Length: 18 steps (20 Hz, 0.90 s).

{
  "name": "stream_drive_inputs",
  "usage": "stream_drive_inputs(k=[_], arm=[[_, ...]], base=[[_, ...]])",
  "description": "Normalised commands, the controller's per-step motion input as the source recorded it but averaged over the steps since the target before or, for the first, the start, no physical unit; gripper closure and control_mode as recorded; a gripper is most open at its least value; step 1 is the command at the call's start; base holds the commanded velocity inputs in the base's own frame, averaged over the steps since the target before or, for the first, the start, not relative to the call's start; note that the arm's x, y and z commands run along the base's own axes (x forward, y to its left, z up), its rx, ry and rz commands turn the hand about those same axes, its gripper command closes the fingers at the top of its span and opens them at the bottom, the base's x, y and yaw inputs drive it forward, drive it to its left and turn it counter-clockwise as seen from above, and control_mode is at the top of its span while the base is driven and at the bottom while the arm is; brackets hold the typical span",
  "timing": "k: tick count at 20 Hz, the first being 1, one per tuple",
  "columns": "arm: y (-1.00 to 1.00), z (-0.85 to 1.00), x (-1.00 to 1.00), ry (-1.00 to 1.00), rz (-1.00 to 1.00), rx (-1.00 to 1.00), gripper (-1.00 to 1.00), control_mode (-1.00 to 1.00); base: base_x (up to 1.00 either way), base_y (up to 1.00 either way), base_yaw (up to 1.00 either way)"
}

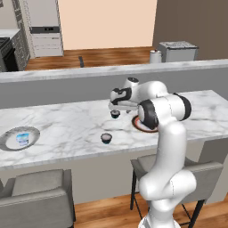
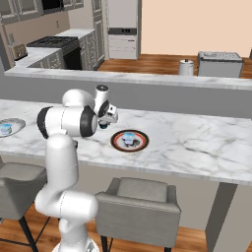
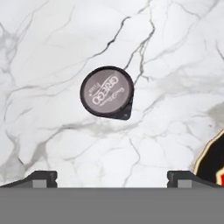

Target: Place two yogurt containers on each plate.

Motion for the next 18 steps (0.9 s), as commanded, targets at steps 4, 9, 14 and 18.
stream_drive_inputs(k=[4, 9, 14, 18], arm=[[0.07, 0.0, 0.17, 0.0, 0.0, 0.0, -1.0, -1.0], [0.01, -0.05, 0.34, 0.0, 0.0, 0.0, -1.0, -1.0], [0.01, -0.15, 0.28, 0.0, 0.0, 0.0, -1.0, -1.0], [0.04, -0.1, 0.18, 0.0, 0.0, 0.0, -1.0, -1.0]], base=[[0.0, 0.0, 0.0], [0.0, 0.0, 0.0], [0.0, 0.0, 0.0], [0.0, 0.0, 0.0]])
